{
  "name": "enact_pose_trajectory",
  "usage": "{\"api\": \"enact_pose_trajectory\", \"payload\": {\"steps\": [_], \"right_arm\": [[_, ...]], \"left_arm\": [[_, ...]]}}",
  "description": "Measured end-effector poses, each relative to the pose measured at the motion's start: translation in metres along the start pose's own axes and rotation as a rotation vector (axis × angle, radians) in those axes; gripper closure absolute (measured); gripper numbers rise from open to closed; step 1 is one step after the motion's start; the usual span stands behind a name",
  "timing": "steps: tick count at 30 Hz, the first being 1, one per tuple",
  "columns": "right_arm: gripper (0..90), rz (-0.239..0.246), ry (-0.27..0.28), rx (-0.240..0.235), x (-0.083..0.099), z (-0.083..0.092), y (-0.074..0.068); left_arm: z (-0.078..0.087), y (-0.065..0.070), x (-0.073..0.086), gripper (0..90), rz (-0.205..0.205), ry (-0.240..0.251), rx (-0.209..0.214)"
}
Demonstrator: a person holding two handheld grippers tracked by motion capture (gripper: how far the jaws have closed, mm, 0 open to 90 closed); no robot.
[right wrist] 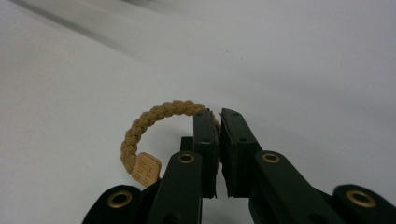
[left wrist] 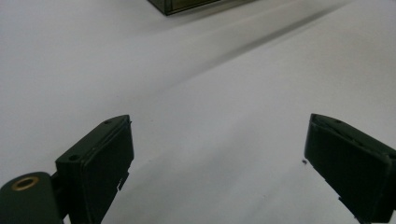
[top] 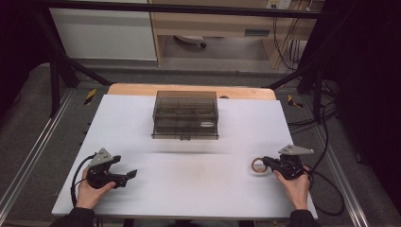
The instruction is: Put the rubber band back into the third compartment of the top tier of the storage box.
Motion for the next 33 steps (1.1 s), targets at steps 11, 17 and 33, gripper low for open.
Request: {"api": "enact_pose_trajectory", "payload": {"steps": [11,17,33], "right_arm": [[85.3,0.008,0.020,-0.023,-0.007,0.002,-0.008],[85.2,0.018,0.032,-0.049,-0.014,0.002,-0.018],[85.2,0.041,0.067,-0.081,-0.034,0.002,-0.039]], "left_arm": [[0.000,0.000,0.000,7.5,0.000,0.000,-0.001],[0.000,0.000,0.000,7.5,0.001,-0.002,-0.002],[0.000,-0.001,0.000,7.5,0.004,0.000,-0.008]]}}
Point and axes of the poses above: each handheld gripper's, and its own axes: z roughly backward along the jaws, x roughly out of its underside, y roughly to its right, the point moved 7 cm from there along -z, roughly forward along the jaws, and after that the axes turned 9 degrees about y, right-handed, at the moved point
